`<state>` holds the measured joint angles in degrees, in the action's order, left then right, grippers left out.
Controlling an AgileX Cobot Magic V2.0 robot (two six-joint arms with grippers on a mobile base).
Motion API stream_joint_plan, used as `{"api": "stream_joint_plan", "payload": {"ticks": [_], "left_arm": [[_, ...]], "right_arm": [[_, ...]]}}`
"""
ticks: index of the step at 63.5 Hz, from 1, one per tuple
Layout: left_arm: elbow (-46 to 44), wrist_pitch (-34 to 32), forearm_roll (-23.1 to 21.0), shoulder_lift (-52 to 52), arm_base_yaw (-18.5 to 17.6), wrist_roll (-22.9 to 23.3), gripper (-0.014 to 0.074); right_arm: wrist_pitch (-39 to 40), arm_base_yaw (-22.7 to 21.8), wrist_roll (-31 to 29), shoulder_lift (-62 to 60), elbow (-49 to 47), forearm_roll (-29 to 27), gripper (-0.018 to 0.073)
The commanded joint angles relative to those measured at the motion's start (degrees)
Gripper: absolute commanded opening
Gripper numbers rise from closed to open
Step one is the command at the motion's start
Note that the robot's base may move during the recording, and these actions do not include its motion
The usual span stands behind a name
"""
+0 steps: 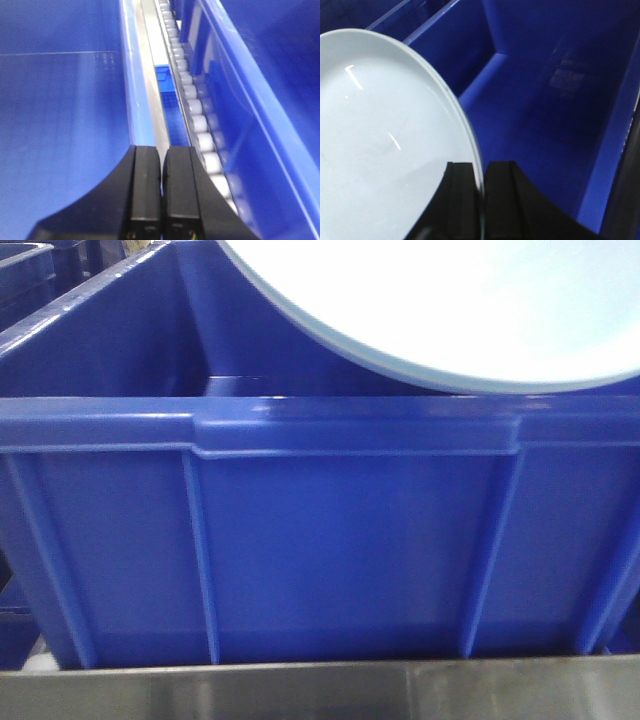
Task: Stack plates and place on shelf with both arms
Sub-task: 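Lower the held plates into the large blue bin with the right gripper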
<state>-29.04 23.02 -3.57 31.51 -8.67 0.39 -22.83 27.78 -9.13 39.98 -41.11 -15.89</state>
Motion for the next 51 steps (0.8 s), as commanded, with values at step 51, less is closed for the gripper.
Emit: {"api": "stream_joint_plan", "payload": {"ticks": [51], "left_arm": [[-1.6,-4.1,-0.3,0.0,-0.4,0.6,0.0083]], "right_arm": [[5.7,-0.1,0.0,-0.4,-1.8,-0.9,0.0058]]}}
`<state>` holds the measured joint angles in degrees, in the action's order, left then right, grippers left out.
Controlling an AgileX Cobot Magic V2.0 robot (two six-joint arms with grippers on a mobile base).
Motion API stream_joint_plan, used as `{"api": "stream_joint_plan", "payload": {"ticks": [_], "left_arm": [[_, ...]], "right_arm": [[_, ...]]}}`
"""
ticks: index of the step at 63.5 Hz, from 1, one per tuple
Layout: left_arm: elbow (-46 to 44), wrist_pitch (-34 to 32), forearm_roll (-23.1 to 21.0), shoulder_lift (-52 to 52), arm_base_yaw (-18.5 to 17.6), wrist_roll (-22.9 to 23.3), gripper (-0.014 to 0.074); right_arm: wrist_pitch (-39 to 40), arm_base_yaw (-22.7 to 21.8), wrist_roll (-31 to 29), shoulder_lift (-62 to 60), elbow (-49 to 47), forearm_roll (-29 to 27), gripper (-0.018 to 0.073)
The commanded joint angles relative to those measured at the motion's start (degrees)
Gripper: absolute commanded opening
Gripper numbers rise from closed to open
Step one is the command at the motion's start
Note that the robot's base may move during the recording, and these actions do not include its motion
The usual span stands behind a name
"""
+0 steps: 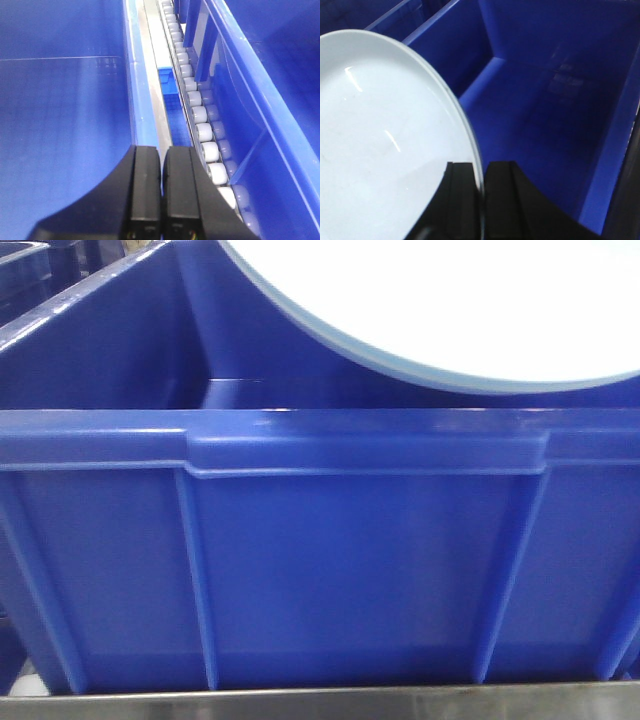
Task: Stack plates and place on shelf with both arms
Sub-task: 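Lower the held plates into the large blue bin with the right gripper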
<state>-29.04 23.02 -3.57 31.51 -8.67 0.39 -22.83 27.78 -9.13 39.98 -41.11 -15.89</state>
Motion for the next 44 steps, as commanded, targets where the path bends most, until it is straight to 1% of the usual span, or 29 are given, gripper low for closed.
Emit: {"api": "stream_joint_plan", "payload": {"ticks": [1,18,25,34,44], "left_arm": [[-1.6,-4.1,-0.3,0.0,-0.4,0.6,0.0083],[-1.6,-4.1,-0.3,0.0,-0.4,0.6,0.0083],[-1.6,-4.8,-0.3,0.0,-0.4,0.6,0.0083],[-1.6,-6.6,-0.3,0.0,-0.4,0.6,0.0083],[-1.6,-7.1,-0.3,0.0,-0.4,0.6,0.0083]], "right_arm": [[5.7,-0.1,0.0,-0.4,-1.8,-0.9,0.0058],[6.3,-0.1,0.0,-0.4,-1.8,-0.9,0.0058],[5.9,-0.1,-1.2,0.5,-3.8,-0.3,0.0058],[1.6,-0.1,-4.2,5.6,-11.1,0.6,0.0058],[-4.7,-0.1,-4.9,15.6,-20.9,2.6,0.0058]]}}
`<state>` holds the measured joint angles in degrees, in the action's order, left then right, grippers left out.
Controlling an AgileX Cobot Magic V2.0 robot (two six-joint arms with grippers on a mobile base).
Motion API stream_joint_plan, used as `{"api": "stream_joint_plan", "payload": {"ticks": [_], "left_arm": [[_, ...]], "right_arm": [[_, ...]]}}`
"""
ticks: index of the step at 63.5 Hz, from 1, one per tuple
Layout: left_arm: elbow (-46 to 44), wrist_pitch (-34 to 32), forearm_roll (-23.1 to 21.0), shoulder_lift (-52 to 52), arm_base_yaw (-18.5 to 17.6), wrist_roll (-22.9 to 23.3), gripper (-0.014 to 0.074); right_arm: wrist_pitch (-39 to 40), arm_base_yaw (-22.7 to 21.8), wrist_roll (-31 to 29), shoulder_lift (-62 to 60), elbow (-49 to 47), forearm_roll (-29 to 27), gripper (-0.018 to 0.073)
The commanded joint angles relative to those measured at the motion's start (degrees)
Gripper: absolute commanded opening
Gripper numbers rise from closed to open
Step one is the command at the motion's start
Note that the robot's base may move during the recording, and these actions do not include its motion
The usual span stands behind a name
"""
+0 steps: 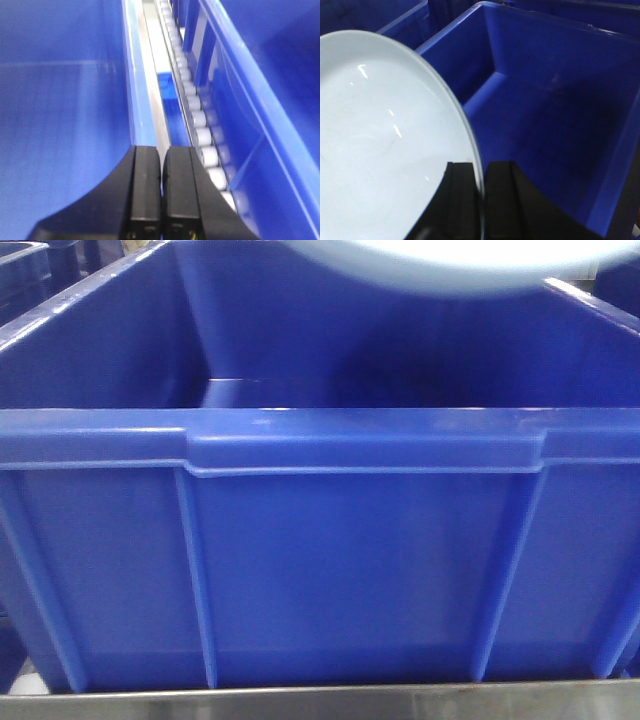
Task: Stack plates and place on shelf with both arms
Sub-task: 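Lower the held plates into the large blue bin with the right gripper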
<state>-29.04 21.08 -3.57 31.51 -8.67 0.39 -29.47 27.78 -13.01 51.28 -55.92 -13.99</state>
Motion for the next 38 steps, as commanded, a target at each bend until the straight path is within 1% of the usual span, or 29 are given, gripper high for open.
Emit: {"api": "stream_joint_plan", "payload": {"ticks": [1,8,17,31,38], "left_arm": [[-1.6,-5.2,-0.3,0.0,-0.4,0.6,0.0083],[-1.6,-5.2,-0.3,0.0,-0.4,0.6,0.0083],[-1.6,-5.2,-0.3,0.0,-0.4,0.6,0.0083],[-1.6,-5.2,-0.3,0.0,-0.4,0.6,0.0083],[-1.6,-5.2,-0.3,0.0,-0.4,0.6,0.0083]], "right_arm": [[1.6,-0.1,-1.0,5.3,-7.3,0.8,0.0058],[-0.3,-0.1,-1.4,12.4,-12.6,1.6,0.0058],[-0.7,-0.1,-1.4,21.9,-17.9,2.3,0.0058],[-3.0,0.2,-1.4,34.5,-22.9,2.3,0.0058],[-3.5,0.2,-1.4,39.4,-24.0,3.5,0.0058]]}}
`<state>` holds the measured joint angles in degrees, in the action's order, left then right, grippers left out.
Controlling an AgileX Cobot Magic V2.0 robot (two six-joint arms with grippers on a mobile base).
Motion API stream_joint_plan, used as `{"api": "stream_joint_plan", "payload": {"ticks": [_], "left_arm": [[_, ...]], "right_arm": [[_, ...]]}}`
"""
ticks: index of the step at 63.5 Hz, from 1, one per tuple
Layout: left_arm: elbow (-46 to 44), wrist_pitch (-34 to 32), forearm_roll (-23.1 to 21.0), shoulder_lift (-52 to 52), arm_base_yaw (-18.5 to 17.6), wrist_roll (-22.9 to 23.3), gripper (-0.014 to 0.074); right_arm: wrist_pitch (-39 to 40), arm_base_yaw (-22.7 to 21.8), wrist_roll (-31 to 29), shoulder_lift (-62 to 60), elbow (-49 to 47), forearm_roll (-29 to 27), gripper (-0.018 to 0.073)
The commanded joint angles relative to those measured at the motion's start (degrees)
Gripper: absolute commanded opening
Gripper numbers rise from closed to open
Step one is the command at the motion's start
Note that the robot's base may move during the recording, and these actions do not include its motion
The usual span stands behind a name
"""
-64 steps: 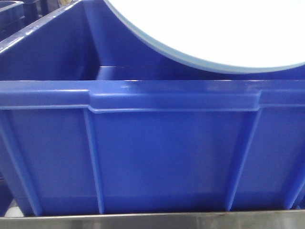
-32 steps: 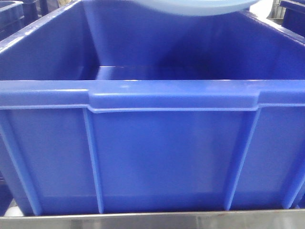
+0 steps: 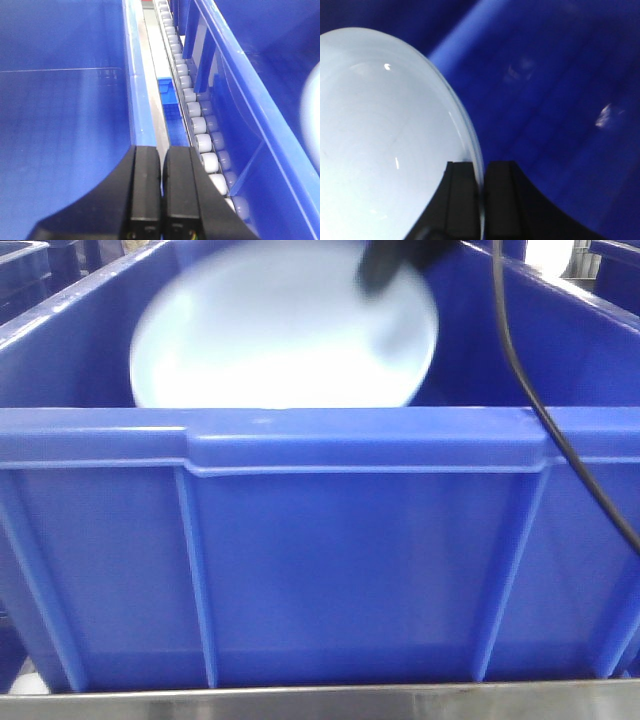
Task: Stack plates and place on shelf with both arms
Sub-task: 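Lower the held plates into the large blue bin with the right gripper, then open the right gripper and raise it out of the bin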
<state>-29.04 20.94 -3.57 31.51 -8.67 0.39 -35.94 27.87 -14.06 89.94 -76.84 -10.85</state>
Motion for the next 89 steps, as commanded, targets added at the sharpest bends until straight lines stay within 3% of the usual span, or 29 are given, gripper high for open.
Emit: {"api": "stream_joint_plan", "payload": {"ticks": [1,32,39,50,56,66,73,89], "left_arm": [[-1.6,-5.1,-0.3,0.0,-0.4,0.6,0.0083],[-1.6,-5.1,-0.3,0.0,-0.4,0.6,0.0083],[-1.6,-5.1,-0.3,0.0,-0.4,0.6,0.0083],[-1.6,-5.1,-0.3,0.0,-0.4,0.6,0.0083],[-1.6,-5.1,-0.3,0.0,-0.4,0.6,0.0083],[-1.6,-5.1,-0.3,0.0,-0.4,0.6,0.0083],[-1.6,-5.1,-0.3,0.0,-0.4,0.6,0.0083],[-1.6,-5.1,-0.3,0.0,-0.4,0.6,0.0083]], "right_arm": [[2.9,0.1,-0.3,1.3,-3.3,0.5,0.0058],[0.8,0.1,-0.3,9.0,-4.2,0.9,0.0072],[0.3,0.1,-0.3,9.0,-4.2,0.9,0.0193],[-0.7,0.1,-0.1,9.0,-4.2,0.9,0.0463],[-1.5,0.1,-0.1,9.0,-4.2,0.9,0.0511],[-3.3,0.1,0.9,6.7,-5.3,0.9,0.0501],[-1.5,0.1,1.9,2.3,-5.3,0.9,0.0432],[3.4,0.0,2.3,-12.3,0.0,0.9,0.0094]]}}
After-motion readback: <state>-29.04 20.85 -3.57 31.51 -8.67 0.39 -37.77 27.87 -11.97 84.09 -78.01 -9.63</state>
